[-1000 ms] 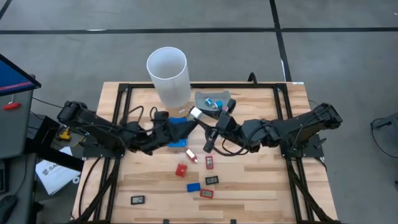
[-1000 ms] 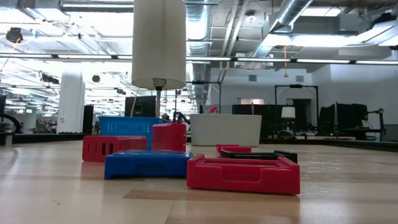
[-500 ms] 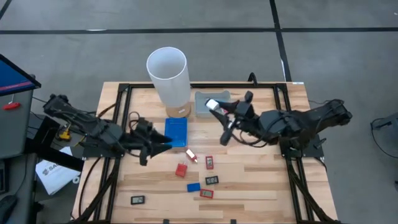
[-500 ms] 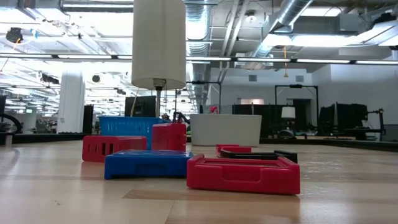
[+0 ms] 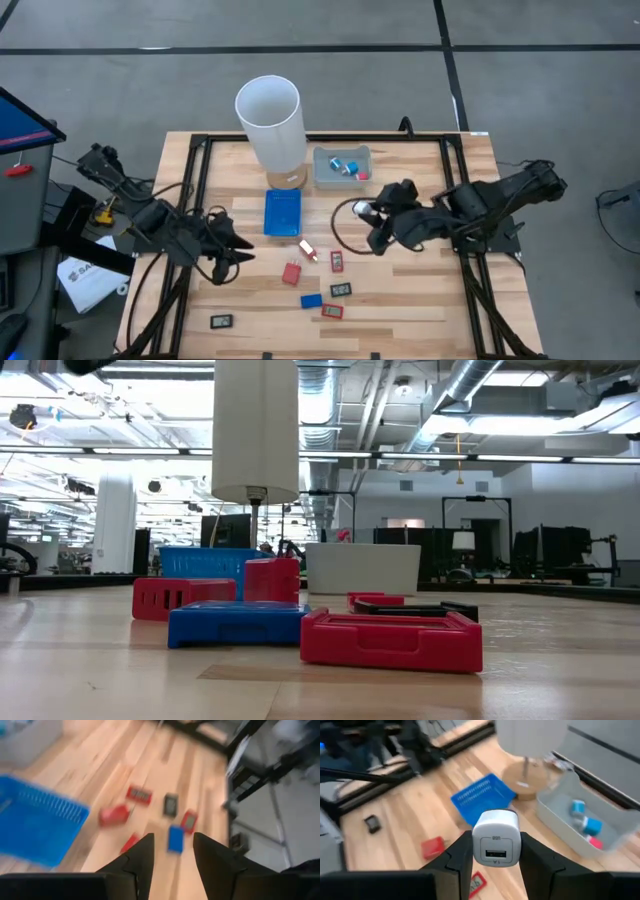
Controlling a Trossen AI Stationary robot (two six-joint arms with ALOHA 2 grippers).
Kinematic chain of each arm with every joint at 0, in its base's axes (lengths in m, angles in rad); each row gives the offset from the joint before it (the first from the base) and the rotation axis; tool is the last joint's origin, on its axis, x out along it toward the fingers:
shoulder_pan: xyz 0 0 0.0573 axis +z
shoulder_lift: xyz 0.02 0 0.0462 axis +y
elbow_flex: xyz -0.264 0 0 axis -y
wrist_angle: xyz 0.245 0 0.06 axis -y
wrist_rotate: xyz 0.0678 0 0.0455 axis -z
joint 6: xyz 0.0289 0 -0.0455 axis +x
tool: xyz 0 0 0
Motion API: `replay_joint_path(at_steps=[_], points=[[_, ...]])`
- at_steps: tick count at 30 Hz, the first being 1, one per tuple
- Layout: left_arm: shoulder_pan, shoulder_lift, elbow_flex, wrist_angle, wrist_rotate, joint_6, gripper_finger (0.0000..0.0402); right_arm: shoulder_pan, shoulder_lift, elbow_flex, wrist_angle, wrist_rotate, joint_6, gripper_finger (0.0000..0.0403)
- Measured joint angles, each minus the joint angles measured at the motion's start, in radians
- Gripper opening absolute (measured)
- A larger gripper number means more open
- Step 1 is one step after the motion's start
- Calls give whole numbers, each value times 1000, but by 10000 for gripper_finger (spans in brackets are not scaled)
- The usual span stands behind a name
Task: Pick & Place Office items
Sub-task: Put the white charger adapter into the gray bin
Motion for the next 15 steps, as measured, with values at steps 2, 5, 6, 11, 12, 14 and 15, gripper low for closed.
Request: replay_joint_path(at_steps=[2,5,6,11,12,14,15], points=[[-25,9,0,-70,0,-54,125,-48,18,1,-1,-6,15,118],[-61,17,0,-120,-17,-100,115,-151,52,1,3,-57,24,118],[-72,18,0,-130,-27,-104,112,-194,64,1,9,-94,36,118],[-106,18,0,-161,-98,-106,99,-404,154,0,21,-293,-17,118],[-110,18,0,-168,-108,-106,97,-443,176,-1,30,-333,-39,118],[-113,18,0,-180,-113,-106,93,-518,214,-1,69,-414,-84,118],[-113,18,0,-186,-114,-106,91,-553,233,-1,78,-450,-102,118]])
